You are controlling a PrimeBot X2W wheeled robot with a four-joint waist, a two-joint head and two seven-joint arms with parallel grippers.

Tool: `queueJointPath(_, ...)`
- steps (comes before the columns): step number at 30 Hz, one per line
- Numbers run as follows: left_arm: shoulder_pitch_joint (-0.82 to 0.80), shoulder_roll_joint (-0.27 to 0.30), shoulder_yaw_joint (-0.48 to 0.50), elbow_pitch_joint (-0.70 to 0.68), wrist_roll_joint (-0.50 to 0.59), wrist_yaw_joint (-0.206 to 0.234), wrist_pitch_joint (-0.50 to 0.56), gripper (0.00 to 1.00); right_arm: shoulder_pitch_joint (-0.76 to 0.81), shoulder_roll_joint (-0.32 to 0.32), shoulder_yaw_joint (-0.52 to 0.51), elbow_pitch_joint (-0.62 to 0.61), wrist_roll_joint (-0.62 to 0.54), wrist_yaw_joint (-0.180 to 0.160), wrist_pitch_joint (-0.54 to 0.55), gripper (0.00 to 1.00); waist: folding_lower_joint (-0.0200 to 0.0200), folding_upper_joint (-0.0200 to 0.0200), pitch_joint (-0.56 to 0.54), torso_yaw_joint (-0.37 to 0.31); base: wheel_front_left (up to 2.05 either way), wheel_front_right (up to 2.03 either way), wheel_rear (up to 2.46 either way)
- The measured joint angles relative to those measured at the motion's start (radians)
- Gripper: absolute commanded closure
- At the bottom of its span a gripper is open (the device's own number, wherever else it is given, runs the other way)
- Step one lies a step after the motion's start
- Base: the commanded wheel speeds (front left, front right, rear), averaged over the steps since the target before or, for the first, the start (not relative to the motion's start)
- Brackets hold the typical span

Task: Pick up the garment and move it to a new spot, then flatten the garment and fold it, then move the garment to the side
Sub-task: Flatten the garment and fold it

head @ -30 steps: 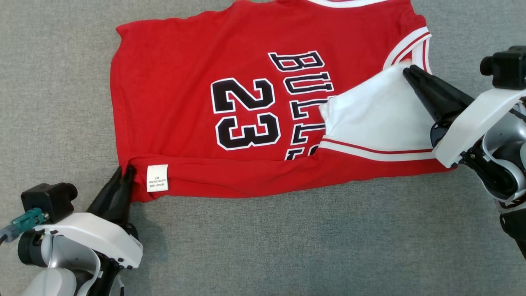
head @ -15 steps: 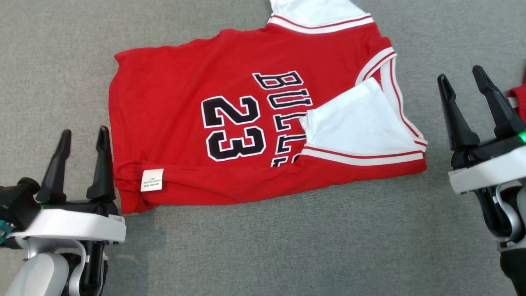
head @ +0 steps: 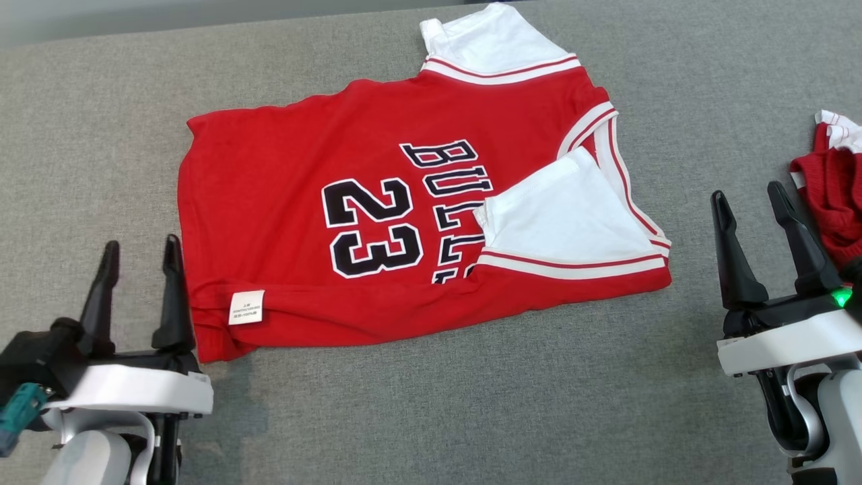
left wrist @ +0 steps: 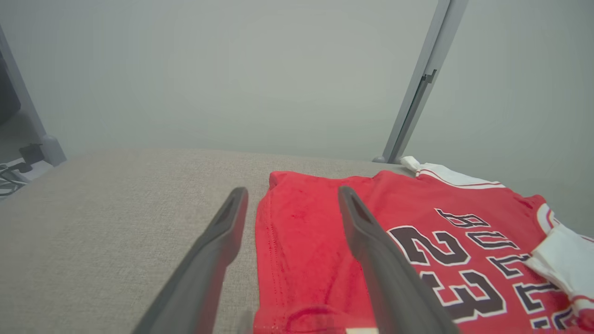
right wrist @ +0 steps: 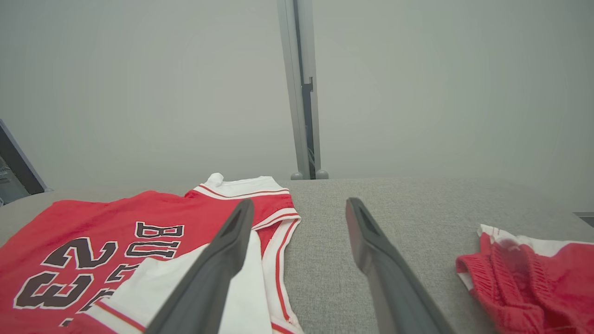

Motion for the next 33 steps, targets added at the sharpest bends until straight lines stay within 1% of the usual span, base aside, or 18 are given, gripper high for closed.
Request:
queueJointPath(7,0.005,-0.014,-0.014,0.036,0.016,-0.019,-0.001,0.0,0.004,0.008,-0.009,0.016,0.01,0.0,0.014,0.0,0.0,0.0,0.001,0.01,0.0,0.0,0.0)
queueJointPath(12,0.032,-0.045,-0.046,0.091,0.012,-0.041,-0.001,0.0,0.014,0.018,0.008,0.075,0.028,0.0,0.035,0.0,0.0,0.0,0.01,0.022,0.0,0.0,0.0)
queueJointPath(16,0.041,-0.076,-0.076,0.155,-0.006,-0.067,-0.001,0.0,0.013,0.027,0.029,0.143,0.051,0.0,0.04,0.0,0.0,0.0,0.024,0.031,0.0,0.0,0.0)
queueJointPath(22,0.023,-0.106,-0.093,0.262,-0.042,-0.109,0.01,0.0,-0.029,0.035,0.067,0.234,0.076,0.0,0.049,0.0,0.0,0.0,0.042,0.04,0.0,0.0,0.0)
queueJointPath(29,-0.043,-0.11,-0.093,0.329,-0.095,-0.165,0.055,0.0,-0.087,0.033,0.092,0.322,0.109,0.0,0.058,0.0,0.0,0.0,0.064,0.046,0.0,0.0,0.0)
queueJointPath(30,-0.049,-0.109,-0.094,0.336,-0.108,-0.177,0.072,0.07,-0.097,0.033,0.096,0.337,0.118,0.0,0.071,0.0,0.0,0.0,0.067,0.046,0.0,0.0,0.0)
queueJointPath(31,-0.057,-0.102,-0.099,0.34,-0.111,-0.19,0.084,0.57,-0.105,0.032,0.102,0.345,0.125,0.0,0.08,0.53,-0.0001,0.0,0.069,0.045,0.0,0.0,0.0)
queueJointPath(32,-0.063,-0.097,-0.099,0.343,-0.112,-0.197,0.093,0.96,-0.113,0.031,0.107,0.352,0.133,0.0,0.082,0.93,-0.0001,0.0,0.072,0.044,0.0,0.0,0.0)
queueJointPath(33,-0.068,-0.096,-0.099,0.346,-0.118,-0.201,0.101,1.0,-0.121,0.031,0.111,0.358,0.141,0.0,0.085,1.0,0.0,0.0,0.074,0.043,0.0,0.0,0.0)
